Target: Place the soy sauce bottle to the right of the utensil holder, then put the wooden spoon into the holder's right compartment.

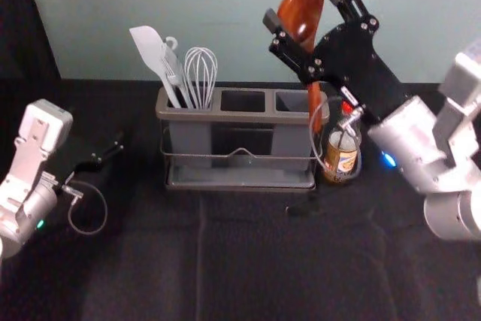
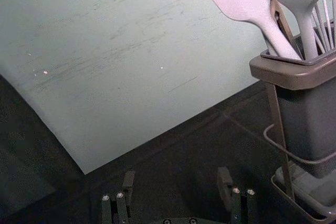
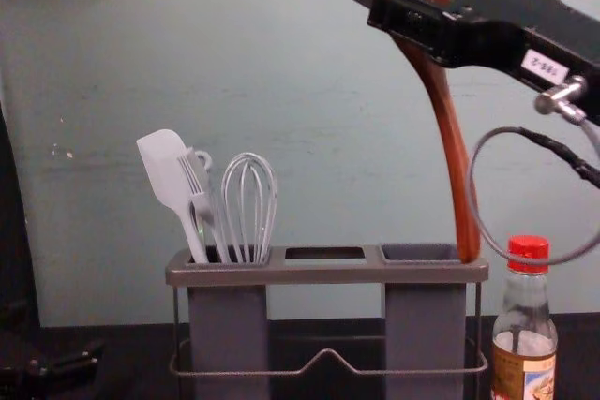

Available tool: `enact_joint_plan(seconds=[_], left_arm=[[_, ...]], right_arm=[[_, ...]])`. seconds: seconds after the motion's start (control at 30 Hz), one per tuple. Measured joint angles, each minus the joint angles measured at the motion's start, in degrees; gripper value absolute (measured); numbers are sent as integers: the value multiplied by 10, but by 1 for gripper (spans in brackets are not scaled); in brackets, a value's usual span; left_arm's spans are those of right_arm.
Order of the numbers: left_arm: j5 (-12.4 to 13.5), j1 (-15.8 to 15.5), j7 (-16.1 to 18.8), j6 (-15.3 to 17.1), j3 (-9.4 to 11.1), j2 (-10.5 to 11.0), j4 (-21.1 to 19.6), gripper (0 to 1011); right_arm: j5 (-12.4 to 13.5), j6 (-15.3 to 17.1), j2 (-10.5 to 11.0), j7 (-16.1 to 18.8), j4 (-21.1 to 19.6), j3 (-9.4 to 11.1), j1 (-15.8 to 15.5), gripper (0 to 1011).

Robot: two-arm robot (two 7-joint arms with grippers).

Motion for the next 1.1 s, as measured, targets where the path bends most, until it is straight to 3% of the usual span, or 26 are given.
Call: enact_joint_plan(seconds=[0.2, 0.53, 0.83, 1.1], left_arm=[[0, 0, 0, 0, 0, 0, 0, 1000], [0, 0, 0, 0, 0, 0, 0, 1000], [0, 0, 0, 0, 0, 0, 0, 1000], [0, 0, 0, 0, 0, 0, 0, 1000]], right_arm=[[17, -5, -9, 13, 61, -9, 52, 836], [24, -32, -30, 17, 142, -17, 107, 836], [30, -77, -51, 21, 196, -17, 127, 836], [32, -101, -63, 26, 227, -15, 126, 836]])
